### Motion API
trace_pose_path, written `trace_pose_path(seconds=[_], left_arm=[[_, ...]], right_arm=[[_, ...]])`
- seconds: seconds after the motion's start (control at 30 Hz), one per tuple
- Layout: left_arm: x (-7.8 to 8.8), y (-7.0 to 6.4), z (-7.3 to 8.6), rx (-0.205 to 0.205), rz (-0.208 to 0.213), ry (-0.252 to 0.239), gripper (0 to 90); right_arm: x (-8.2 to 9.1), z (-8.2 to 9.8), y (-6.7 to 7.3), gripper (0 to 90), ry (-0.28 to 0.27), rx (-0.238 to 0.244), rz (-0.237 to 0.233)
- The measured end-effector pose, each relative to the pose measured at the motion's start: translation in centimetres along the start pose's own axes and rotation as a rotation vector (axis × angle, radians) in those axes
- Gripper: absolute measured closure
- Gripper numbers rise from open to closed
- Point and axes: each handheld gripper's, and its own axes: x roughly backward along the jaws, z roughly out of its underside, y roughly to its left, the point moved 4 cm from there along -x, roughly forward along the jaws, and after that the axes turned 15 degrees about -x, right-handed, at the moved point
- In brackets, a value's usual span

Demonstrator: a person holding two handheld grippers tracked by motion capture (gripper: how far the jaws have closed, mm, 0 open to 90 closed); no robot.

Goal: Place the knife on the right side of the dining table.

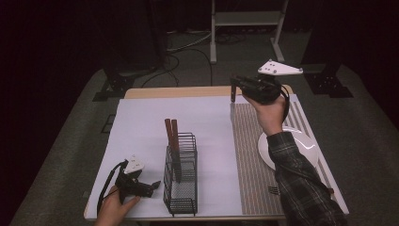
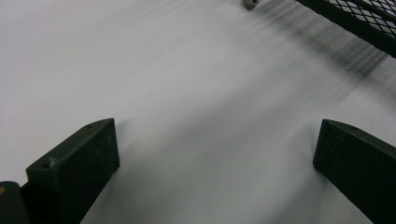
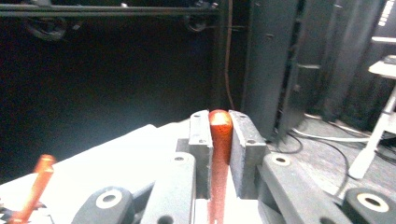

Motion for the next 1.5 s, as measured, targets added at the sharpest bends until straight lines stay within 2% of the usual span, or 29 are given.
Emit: trace_pose_path(seconds=[0.03,0.07,0.1,0.17,0.23,0.27,0.47,0.53,0.7,1.13,1.4,1.5], left_arm=[[0.0,0.0,0.0,0.0,0.0,0.0,0.0],[0.0,0.0,0.0,0.0,0.0,0.0,0.0],[0.0,0.0,0.0,0.0,0.0,0.0,0.0],[0.0,0.0,0.0,0.0,-0.001,-0.001,0.0],[0.0,0.0,0.0,0.0,0.0,0.0,0.0],[0.0,0.0,0.0,0.0,0.0,0.0,0.0],[0.0,0.0,0.0,-0.001,0.001,0.002,0.0],[0.0,0.0,0.0,0.0,0.001,0.001,0.0],[0.0,0.0,0.0,-0.001,0.001,0.002,0.0],[0.0,0.0,0.0,-0.001,0.001,0.002,0.0],[0.0,0.0,0.0,-0.001,0.001,0.002,0.0],[0.0,0.0,0.0,0.0,0.001,0.001,0.0]], right_arm=[[0.0,0.1,-0.4,79.5,-0.001,0.002,0.01],[0.0,0.2,-1.3,79.5,-0.003,-0.001,0.032],[0.0,0.2,-1.3,79.5,-0.003,-0.001,0.032],[0.0,0.4,-2.2,79.5,-0.006,-0.006,0.057],[0.0,0.7,-3.6,79.5,-0.009,-0.006,0.096],[0.0,0.7,-3.6,79.5,-0.009,-0.006,0.096],[-0.2,1.8,-6.2,79.5,-0.014,-0.021,0.162],[-0.3,1.9,-6.5,79.5,-0.014,-0.023,0.17],[-0.5,3.1,-8.4,79.5,-0.011,-0.052,0.211],[-1.0,4.8,-10.1,79.4,-0.005,-0.096,0.245],[-0.9,5.2,-10.5,79.2,-0.013,-0.109,0.252],[-0.6,5.2,-10.6,78.6,-0.011,-0.095,0.266]])
